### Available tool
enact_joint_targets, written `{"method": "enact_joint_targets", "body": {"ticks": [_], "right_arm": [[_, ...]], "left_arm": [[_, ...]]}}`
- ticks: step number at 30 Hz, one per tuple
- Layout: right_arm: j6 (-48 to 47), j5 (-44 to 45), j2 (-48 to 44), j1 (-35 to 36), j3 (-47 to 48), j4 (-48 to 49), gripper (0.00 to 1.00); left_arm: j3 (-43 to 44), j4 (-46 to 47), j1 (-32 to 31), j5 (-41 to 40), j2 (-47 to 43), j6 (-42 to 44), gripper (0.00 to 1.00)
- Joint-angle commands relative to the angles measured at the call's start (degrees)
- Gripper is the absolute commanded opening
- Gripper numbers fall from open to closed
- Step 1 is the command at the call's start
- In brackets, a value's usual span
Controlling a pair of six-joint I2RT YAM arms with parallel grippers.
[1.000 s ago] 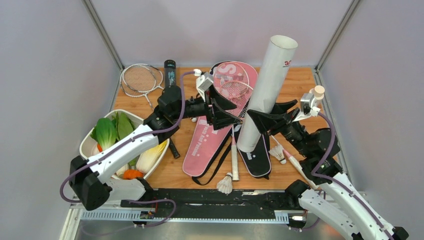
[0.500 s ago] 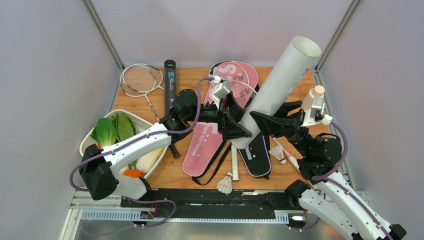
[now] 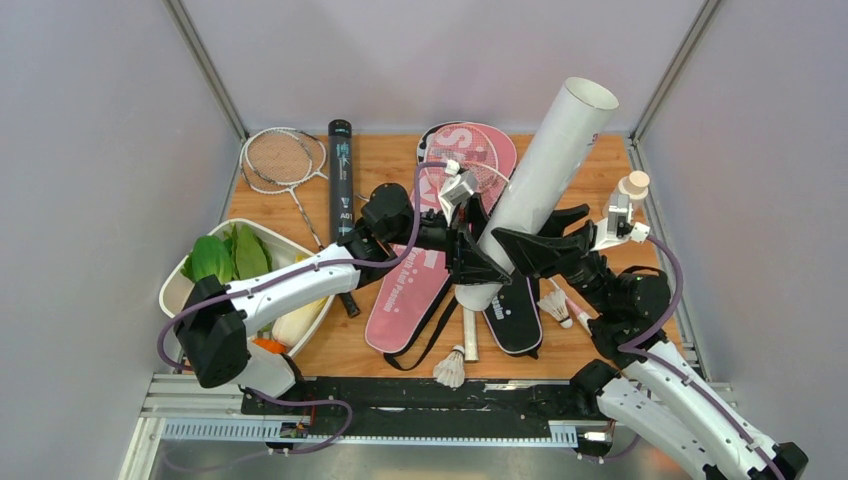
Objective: Pack up the badminton gear
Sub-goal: Adjust the shuttle tube.
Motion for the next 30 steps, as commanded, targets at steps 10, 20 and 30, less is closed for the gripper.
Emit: {"method": "enact_joint_targets", "body": {"ticks": [10,20,30], "right_arm": [[3.51,10.88,-0.69,0.11,9.85,-22.01,0.99],[6.26,22.85,-7.87,0.11,14.88,-42.78,0.99],[10.59,44.83,3.23,-0.02,21.08,-68.27,0.93]], "left_arm": [[1.56,-15.55,0.81,-4.02,-6.89,12.42,0.32],[4.13,-36.33,7.77,-23.32,-14.37,21.66,0.26],[1.34,-47.80,9.21,-44.19,-26.65,35.46,0.26]]}}
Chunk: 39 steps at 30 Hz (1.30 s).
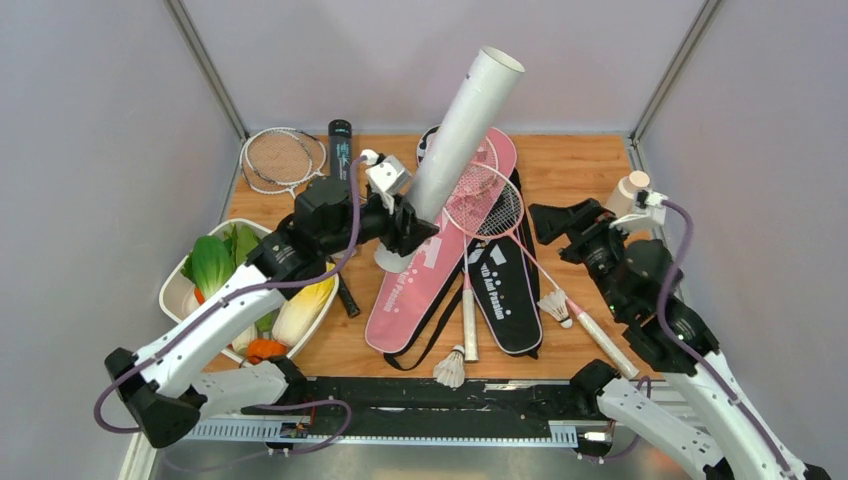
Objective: Pack up the badminton gear
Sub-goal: Adjust the shuttle tube, then close the lid on the shuttle tube.
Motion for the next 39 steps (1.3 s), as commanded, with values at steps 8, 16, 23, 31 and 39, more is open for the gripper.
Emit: {"method": "enact_joint_targets", "body": {"ticks": [8,16,23,31,39], "right_arm": [[-1.72,14.35,10.76,-13.36,-2.01,-15.81,0.64],[0.61,-14.00,19.26,-49.99,-11.56,-15.68,0.50],[2.20,-12.69,22.20,-62.59,-15.13,-15.77,0.45],[1.68,-12.81,33.55,-64.85,-14.74,-15.28,0.40],[3.39,-13.36,39.91,-65.49,-15.11,-11.57,0.40]], "left_arm": [[-13.63,0.64,-0.12,-2.75,-16.39,9.88,0.26],[-18.70,5.00,-0.10,3.85,-18.42,6.78,0.26],[-20.94,5.91,-0.18,4.32,-20.79,5.68,0.26],[-21.04,5.61,-0.22,4.18,-21.77,6.00,0.26],[-21.15,4.24,-1.81,2.13,-23.10,7.65,0.26]]}}
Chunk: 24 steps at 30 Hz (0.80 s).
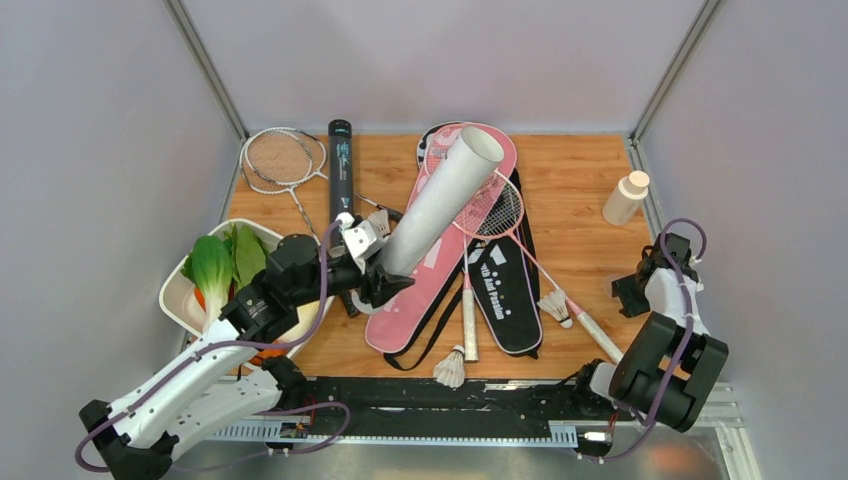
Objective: Pack up the badminton gear
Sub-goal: Close the lid on the shuttle tube.
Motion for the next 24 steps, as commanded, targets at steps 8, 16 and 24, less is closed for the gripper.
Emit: {"method": "enact_joint_targets", "body": {"ticks": [8,16,24], "right_arm": [[3.33,-1.32,8.07,-1.24,2.40,6.90,0.39],[3.44,-2.16,9.16,-1.57,4.45,6.90,0.38],[4.12,0.35,6.35,-1.77,6.05,5.80,0.38]], "left_arm": [[0.16,2.15,-2.92,-2.72,-2.74,3.12,0.26],[-0.05,2.21,-2.97,-3.36,-3.21,3.75,0.26],[0.05,2.23,-2.96,-3.15,-3.04,3.77,0.26]]}}
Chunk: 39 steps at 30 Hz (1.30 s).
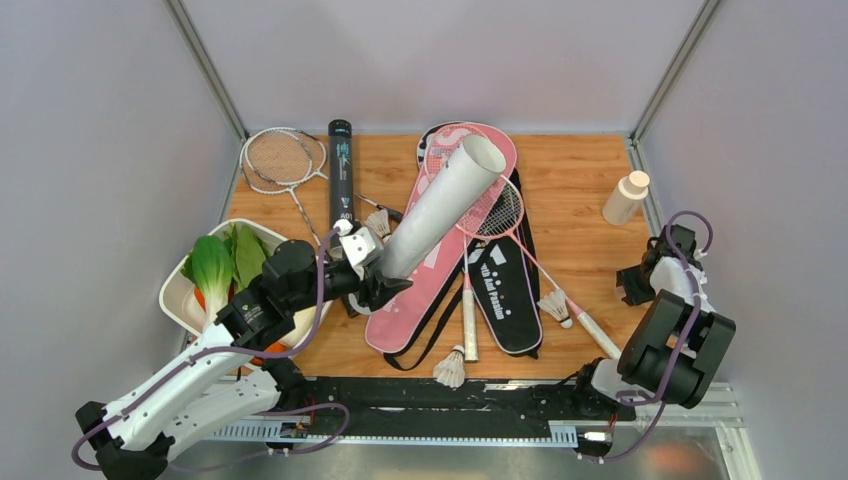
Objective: Pack up the badminton gear
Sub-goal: Close the lid on the shuttle tube.
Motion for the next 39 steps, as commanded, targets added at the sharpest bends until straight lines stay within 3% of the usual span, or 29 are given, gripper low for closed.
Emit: {"method": "enact_joint_targets", "body": {"ticks": [1,16,25,34,39], "right_arm": [[1.88,2.25,-2.13,-0.66,2.54,0.63,0.38],[4.55,5.67,5.36,-2.04,1.94,2.13,0.41],[2.95,5.09,8.01,-2.04,0.77,3.82,0.32],[-4.93,-3.08,9.90,2.23,4.64,6.28,0.32],[-2.88,-5.38,11.88,5.15,4.88,5.94,0.31]], "left_arm": [[0.25,3.30,-0.30,0.16,-0.83,1.10,0.26],[0.01,2.88,-1.27,-1.72,-1.80,2.14,0.26],[0.19,2.93,-1.31,-2.26,-1.09,2.37,0.26],[0.25,2.68,-1.31,-2.26,-0.69,2.28,0.26],[0.29,2.68,-1.31,-2.96,-1.04,2.65,0.26]]}}
